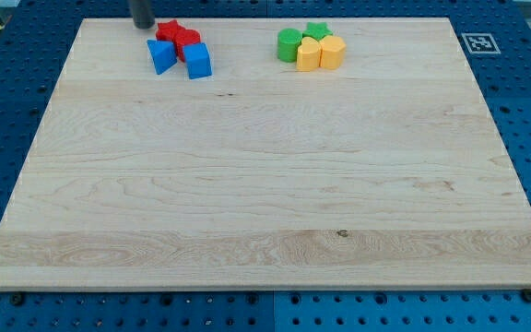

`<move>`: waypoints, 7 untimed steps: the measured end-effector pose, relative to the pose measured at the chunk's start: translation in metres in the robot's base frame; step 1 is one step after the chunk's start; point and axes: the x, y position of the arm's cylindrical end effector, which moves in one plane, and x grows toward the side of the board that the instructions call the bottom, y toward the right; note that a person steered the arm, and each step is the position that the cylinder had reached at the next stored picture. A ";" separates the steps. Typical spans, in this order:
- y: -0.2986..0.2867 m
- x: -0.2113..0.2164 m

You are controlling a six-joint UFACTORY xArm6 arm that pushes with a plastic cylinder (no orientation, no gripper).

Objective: Move the red star along with the red circle towards right

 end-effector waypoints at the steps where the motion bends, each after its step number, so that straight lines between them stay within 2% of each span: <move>1: -0.012 0.032; 3: 0.057 0.022; 6: 0.074 0.036; 7: 0.101 0.036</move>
